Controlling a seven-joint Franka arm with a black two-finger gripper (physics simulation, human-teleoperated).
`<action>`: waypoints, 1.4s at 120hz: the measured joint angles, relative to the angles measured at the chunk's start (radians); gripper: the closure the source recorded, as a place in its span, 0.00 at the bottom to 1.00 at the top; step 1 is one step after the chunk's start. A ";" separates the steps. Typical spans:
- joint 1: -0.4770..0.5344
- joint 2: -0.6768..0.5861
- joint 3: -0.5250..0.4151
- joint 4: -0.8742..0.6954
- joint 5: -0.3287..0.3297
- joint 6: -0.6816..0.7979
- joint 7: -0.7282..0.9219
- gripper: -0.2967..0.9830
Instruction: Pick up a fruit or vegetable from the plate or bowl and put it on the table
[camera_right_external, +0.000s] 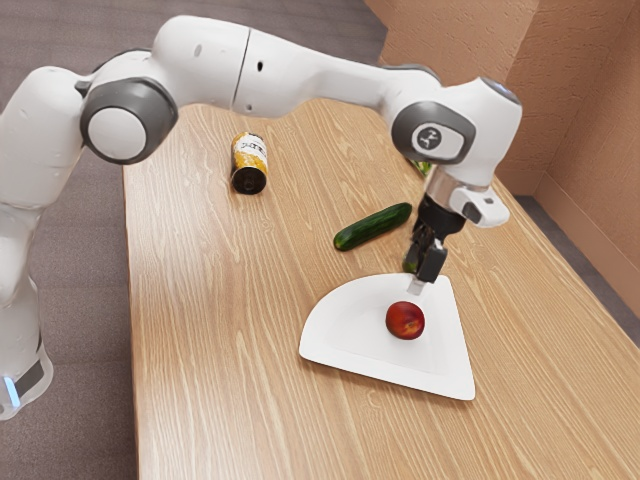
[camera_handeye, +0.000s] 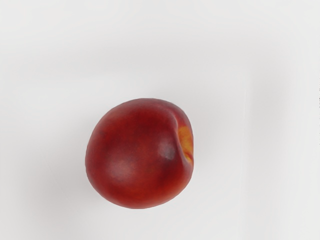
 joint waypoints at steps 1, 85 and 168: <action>0.000 0.001 -0.001 0.000 0.001 0.003 -0.001 0.23; -0.004 -0.023 -0.046 -0.121 0.007 0.066 -0.026 0.23; 0.009 -0.071 -0.003 -0.177 0.014 0.068 -0.014 0.23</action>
